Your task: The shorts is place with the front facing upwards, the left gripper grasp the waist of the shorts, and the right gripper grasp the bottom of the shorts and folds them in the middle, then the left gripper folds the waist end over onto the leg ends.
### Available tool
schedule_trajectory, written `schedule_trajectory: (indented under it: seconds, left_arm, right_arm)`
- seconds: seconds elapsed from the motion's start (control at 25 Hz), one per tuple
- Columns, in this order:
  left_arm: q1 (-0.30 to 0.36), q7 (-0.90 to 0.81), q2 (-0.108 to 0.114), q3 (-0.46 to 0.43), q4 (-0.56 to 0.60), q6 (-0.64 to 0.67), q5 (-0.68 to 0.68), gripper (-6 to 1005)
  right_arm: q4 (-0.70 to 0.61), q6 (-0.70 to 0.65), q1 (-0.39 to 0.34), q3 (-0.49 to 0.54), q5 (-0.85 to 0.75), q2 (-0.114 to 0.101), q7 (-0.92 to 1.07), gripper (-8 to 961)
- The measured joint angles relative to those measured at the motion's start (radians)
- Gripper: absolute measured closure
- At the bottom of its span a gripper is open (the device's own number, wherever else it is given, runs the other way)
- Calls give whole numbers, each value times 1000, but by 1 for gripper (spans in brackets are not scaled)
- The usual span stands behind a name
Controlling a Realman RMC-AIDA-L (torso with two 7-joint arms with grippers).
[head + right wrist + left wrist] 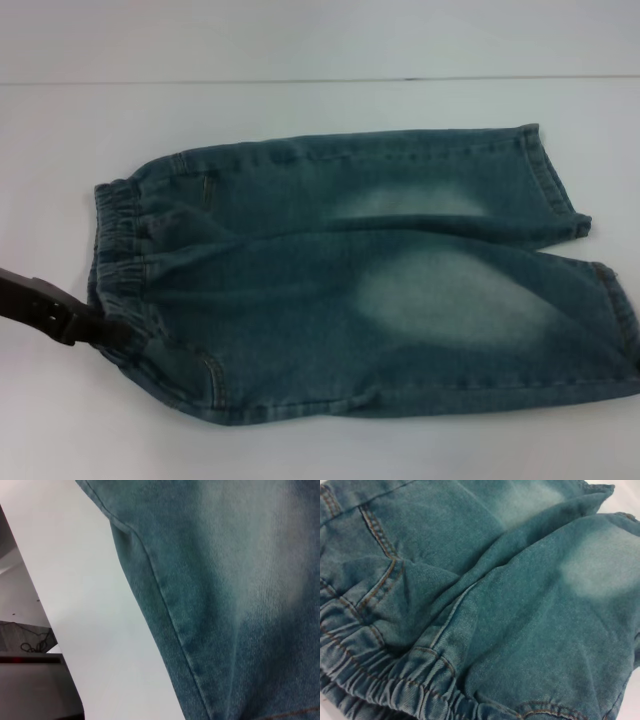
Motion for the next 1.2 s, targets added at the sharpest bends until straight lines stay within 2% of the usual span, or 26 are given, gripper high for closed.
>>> schedule_trajectory:
  seconds: [0.32, 0.52, 0.68, 0.88, 1.0, 1.2]
  left_arm:
    - [-3, 0, 10, 0, 6, 53, 1, 956]
    - [2, 3, 14, -1, 4, 64, 3, 956]
    - [1, 2, 15, -18, 3, 74, -2, 956]
    - [-10, -16, 28, -88, 2, 79, -6, 956]
    - [-12, -36, 30, -98, 1, 56, -6, 956]
    - [-13, -86, 31, -101, 0, -12, -6, 956]
  right_arm:
    - [11, -5, -1, -19, 0, -5, -2, 909]
    - [24, -1, -4, -18, 8, 3, -18, 909]
    - [24, 4, -5, 52, 17, 7, -48, 909]
    - [24, 24, -14, 175, 85, 6, -89, 910]
    - [30, 96, -36, 234, 158, 3, -98, 910]
    - [129, 271, -72, 271, 276, -5, -110, 909]
